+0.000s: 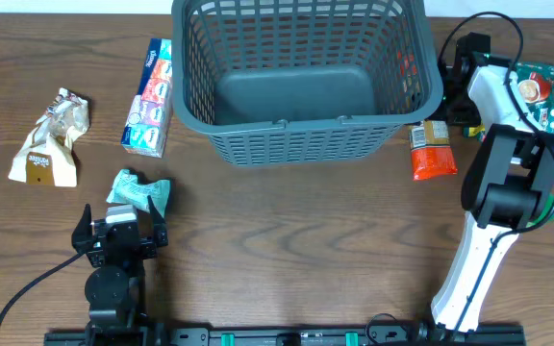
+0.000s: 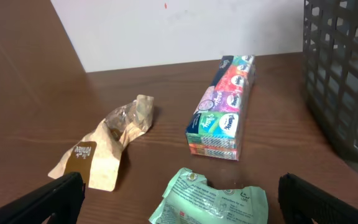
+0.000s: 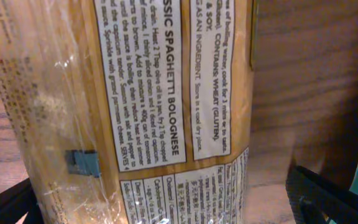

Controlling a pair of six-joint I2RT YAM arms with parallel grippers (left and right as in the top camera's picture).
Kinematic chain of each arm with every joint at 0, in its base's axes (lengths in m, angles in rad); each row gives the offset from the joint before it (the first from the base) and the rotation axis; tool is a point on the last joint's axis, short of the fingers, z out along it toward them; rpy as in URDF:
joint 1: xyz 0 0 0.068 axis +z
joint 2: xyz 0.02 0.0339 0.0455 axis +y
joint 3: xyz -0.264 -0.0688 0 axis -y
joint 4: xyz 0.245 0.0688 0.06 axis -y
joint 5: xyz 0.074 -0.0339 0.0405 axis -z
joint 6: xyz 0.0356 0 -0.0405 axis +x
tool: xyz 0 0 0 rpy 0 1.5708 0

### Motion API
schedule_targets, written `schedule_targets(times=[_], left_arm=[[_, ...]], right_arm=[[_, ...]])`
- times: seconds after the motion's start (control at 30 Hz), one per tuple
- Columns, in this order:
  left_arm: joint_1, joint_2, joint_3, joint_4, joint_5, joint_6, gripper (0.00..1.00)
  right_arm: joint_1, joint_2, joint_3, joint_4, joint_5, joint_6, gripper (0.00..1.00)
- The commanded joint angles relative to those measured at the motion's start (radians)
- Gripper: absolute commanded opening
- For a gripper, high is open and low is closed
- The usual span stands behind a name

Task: Pack container
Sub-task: 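Lift the spaghetti package with the right gripper toward the basket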

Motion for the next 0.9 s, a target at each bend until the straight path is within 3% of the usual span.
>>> schedule_targets(times=[0.0, 0.07, 0.13, 0.17, 0.2, 0.23, 0.57, 0.87], left_arm=[[-0.003, -0.006, -0.025, -0.012, -0.001, 0.01, 0.98], [-0.003, -0.006, -0.025, -0.012, -0.001, 0.01, 0.99], [-0.003, -0.006, -0.025, -0.012, -0.001, 0.01, 0.99], [-0.003, -0.006, -0.025, -0.012, -0.001, 0.01, 0.99], [-0.003, -0.006, -0.025, -0.012, -0.001, 0.01, 0.98], [-0.003, -0.006, -0.025, -0.012, -0.001, 0.01, 0.99], [-0.003, -0.006, -0.025, -0.012, -0.001, 0.01, 0.99], [-0.003, -0.006, -0.025, -0.012, -0.001, 0.01, 0.99]], right_arm=[[-0.011, 0.048, -0.071, 0.003, 0.032, 0.008, 0.99], [-0.011, 0.048, -0.075, 0.003, 0.031, 0.008, 0.99], [-0.011, 0.048, -0.075, 0.003, 0.026, 0.0, 0.86], [-0.011, 0.048, -0.075, 0.003, 0.011, -0.017, 0.68], [-0.011, 0.048, -0.075, 0.003, 0.0, -0.029, 0.3], [-0.011, 0.048, -0.075, 0.005, -0.002, -0.027, 0.01], [-0.012, 0.047, -0.075, -0.009, -0.001, 0.125, 0.01], [-0.012, -0.019, -0.068, -0.051, 0.018, 0.12, 0.01]])
